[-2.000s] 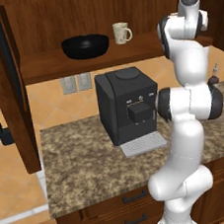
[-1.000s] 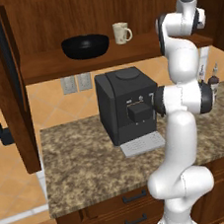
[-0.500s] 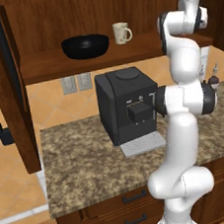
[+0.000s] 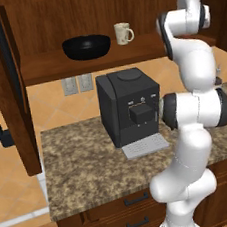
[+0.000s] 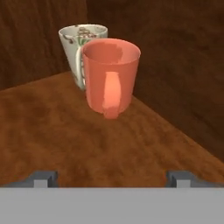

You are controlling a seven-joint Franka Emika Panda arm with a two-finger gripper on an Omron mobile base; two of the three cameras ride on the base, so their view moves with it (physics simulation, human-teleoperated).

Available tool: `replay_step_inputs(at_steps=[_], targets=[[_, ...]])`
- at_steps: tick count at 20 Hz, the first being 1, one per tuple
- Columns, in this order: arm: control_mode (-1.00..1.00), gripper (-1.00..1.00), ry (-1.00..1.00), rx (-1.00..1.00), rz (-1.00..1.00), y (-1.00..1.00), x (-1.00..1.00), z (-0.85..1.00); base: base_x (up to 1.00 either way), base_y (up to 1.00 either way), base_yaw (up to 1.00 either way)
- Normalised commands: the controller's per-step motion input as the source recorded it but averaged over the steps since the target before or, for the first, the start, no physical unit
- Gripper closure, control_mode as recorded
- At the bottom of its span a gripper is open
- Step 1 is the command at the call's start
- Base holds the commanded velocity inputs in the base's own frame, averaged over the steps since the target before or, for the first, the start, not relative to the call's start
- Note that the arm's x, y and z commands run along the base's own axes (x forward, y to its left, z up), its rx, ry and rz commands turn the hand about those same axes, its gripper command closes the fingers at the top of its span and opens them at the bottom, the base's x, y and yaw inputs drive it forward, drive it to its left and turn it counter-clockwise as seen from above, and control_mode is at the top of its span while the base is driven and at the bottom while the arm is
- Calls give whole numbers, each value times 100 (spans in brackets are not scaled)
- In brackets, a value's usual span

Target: Gather all objects into one cabinet and sort the glasses and bowls to opposite sides.

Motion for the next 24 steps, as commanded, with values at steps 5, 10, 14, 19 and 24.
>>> replay_step_inputs(at_steps=[5, 10, 14, 19, 24], targets=[[-100, -100, 0, -3, 9, 65, -40, 0, 0, 0, 0], [-100, -100, 0, -1, 18, 64, -10, 1, 0, 0, 0], [-100, -100, 0, 0, 24, 58, 0, 0, 0, 0, 0], [-100, -100, 0, 0, 29, 38, 0, 2, 0, 0, 0], [-100, -100, -2, 0, 28, 26, 0, 10, 0, 0, 0]])
